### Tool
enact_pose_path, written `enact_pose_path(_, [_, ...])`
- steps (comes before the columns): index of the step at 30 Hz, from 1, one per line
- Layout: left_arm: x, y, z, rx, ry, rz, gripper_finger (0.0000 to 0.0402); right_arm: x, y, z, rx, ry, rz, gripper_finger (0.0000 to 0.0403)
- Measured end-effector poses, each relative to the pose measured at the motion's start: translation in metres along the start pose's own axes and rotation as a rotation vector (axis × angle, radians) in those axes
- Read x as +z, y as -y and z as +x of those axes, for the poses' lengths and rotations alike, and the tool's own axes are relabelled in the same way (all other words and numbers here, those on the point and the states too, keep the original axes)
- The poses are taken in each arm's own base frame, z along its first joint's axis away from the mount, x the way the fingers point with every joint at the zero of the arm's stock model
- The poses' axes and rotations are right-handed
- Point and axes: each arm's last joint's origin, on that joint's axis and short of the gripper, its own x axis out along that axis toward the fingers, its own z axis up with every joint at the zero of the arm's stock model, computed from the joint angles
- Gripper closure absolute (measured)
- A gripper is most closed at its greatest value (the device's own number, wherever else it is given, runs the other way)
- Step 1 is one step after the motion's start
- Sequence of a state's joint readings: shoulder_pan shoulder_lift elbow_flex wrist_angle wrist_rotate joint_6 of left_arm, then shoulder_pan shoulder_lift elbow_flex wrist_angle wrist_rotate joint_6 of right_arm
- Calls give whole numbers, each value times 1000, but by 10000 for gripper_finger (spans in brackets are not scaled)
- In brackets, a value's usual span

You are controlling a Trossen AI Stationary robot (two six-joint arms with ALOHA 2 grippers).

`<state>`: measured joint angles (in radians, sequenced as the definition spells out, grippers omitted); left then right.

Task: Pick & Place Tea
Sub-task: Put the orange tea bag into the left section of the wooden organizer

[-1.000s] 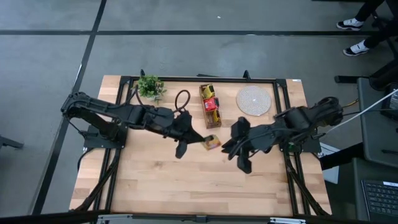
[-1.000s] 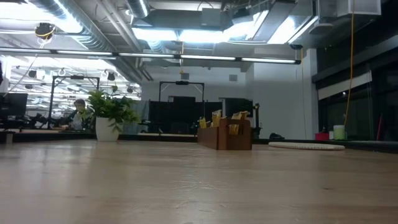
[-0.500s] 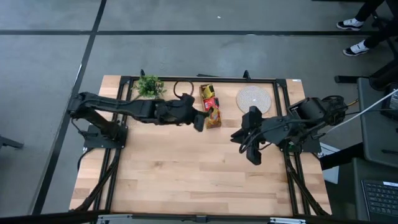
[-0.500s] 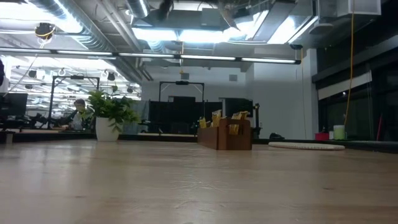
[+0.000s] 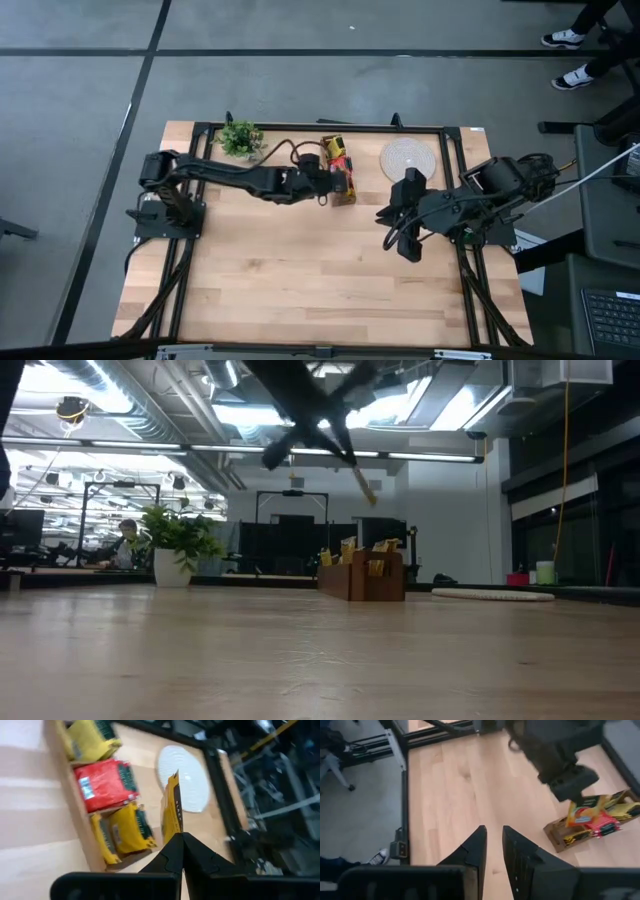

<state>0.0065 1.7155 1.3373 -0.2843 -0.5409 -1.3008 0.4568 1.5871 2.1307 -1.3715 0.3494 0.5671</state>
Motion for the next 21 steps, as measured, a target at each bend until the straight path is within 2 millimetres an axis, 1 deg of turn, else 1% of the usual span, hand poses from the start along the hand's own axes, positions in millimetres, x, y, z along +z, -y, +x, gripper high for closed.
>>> enact_pose_path(5, [-6, -10, 20, 69, 30, -78, 400, 0, 1, 0, -33, 16, -2, 339])
enact_pose_path(11, [-10, -21, 32, 138, 12, -155, 400, -1, 3, 0, -62, 12, -19, 339])
enact_pose_path(13, [-10, -24, 33, 162, 9, -145, 400, -1, 3, 0, -67, 10, -38, 339])
enact_pose_path(21, [-10, -25, 33, 173, 35, -158, 400, -3, 6, 0, -122, 12, -77, 339])
